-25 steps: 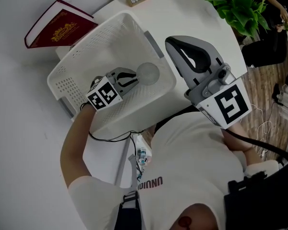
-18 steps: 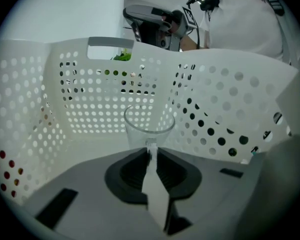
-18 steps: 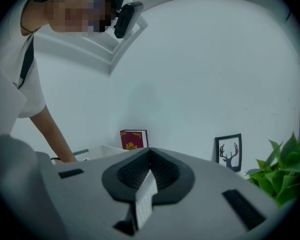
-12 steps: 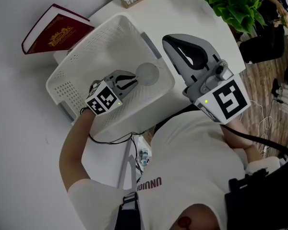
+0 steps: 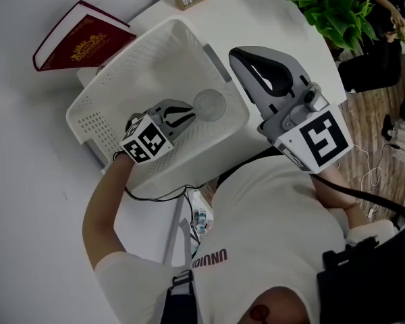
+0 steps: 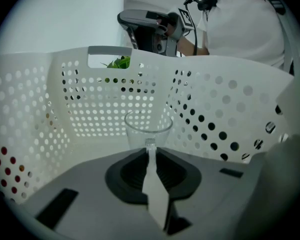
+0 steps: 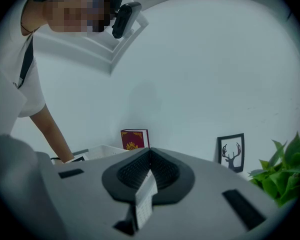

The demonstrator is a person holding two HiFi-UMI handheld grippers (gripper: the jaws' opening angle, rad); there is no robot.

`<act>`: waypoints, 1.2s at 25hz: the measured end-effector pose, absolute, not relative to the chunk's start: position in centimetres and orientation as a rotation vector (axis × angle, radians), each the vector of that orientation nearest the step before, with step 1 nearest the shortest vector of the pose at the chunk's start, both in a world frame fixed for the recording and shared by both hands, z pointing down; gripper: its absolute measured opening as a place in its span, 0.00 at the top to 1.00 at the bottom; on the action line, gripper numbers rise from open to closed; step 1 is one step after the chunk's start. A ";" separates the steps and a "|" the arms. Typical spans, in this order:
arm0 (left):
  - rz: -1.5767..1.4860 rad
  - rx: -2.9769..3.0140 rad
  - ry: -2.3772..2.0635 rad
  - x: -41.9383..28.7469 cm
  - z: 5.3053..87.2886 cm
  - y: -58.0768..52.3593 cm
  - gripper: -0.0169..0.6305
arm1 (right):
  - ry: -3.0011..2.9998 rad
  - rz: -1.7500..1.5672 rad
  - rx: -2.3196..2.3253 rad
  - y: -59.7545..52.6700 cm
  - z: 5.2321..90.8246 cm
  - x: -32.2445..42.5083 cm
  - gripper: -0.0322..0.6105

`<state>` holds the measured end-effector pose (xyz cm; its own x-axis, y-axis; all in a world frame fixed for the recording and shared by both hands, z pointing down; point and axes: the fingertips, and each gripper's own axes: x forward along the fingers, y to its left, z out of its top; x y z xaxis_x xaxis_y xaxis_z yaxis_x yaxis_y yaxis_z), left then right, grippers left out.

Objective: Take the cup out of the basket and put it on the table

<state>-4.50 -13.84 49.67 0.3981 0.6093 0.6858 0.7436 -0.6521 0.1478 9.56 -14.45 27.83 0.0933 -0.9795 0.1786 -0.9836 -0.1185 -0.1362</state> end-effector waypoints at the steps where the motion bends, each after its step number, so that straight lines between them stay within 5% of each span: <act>1: -1.092 -2.462 -1.206 -4.5 49.6 -13.9 0.91 | -2.074 0.352 2.310 -14.5 27.8 9.6 0.92; 30: -1.029 -2.597 -0.878 -3.5 44.4 -16.9 0.91 | -2.154 0.307 2.262 -13.8 26.8 8.4 0.92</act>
<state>-3.48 -16.86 44.42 0.5783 0.4513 0.6796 0.6000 -0.7997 0.0205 8.40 -13.81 26.85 0.0389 -0.9890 0.1429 -0.9895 -0.0580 -0.1323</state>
